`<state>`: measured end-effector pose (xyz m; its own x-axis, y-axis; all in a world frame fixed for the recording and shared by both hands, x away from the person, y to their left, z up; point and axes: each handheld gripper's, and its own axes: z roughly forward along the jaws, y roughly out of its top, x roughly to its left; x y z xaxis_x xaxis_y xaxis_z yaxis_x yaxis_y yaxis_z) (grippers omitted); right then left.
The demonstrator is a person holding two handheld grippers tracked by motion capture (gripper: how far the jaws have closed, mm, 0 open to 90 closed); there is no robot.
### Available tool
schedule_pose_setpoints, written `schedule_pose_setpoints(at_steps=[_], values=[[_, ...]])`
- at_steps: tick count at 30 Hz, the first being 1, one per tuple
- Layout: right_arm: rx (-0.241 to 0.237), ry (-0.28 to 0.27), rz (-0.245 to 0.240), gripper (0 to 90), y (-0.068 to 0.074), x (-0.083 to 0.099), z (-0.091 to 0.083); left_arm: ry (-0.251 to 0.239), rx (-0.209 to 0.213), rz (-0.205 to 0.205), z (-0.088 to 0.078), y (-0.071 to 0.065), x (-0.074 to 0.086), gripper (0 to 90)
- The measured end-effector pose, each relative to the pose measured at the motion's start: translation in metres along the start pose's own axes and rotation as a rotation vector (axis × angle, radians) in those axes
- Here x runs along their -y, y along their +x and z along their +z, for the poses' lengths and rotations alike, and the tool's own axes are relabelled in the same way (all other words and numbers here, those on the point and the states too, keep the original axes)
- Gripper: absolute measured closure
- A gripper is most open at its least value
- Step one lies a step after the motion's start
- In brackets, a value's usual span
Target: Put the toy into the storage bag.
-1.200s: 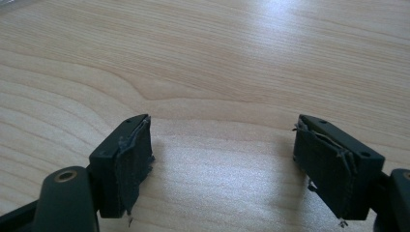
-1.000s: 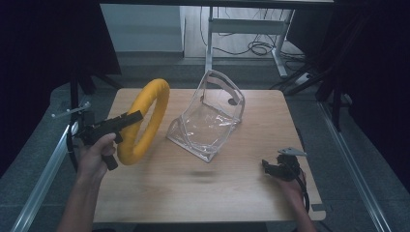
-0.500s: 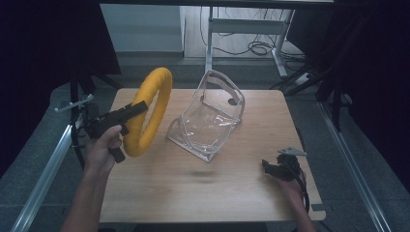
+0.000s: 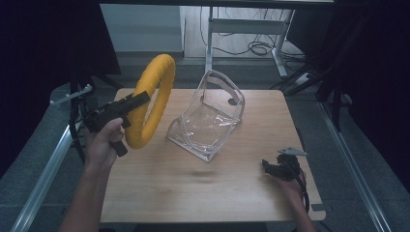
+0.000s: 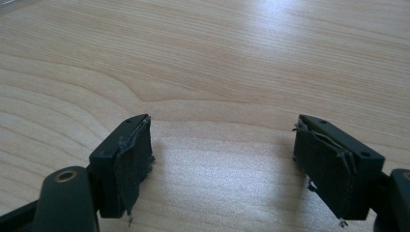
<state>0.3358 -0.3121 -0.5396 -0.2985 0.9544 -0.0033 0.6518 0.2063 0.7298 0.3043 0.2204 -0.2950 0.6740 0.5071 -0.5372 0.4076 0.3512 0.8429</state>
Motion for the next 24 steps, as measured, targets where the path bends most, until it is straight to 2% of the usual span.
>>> schedule_pose_setpoints(at_steps=[9, 24], values=[[0.001, 0.001, 0.002, 21.9, 0.0, 0.0, 0.0, -0.003, 0.008, 0.022, 0.005, -0.01, -0.008, 50.5], [0.003, -0.001, 0.001, 22.0, 0.0, -0.001, 0.001, -0.019, 0.069, 0.089, 0.025, -0.049, -0.031, 50.5]])
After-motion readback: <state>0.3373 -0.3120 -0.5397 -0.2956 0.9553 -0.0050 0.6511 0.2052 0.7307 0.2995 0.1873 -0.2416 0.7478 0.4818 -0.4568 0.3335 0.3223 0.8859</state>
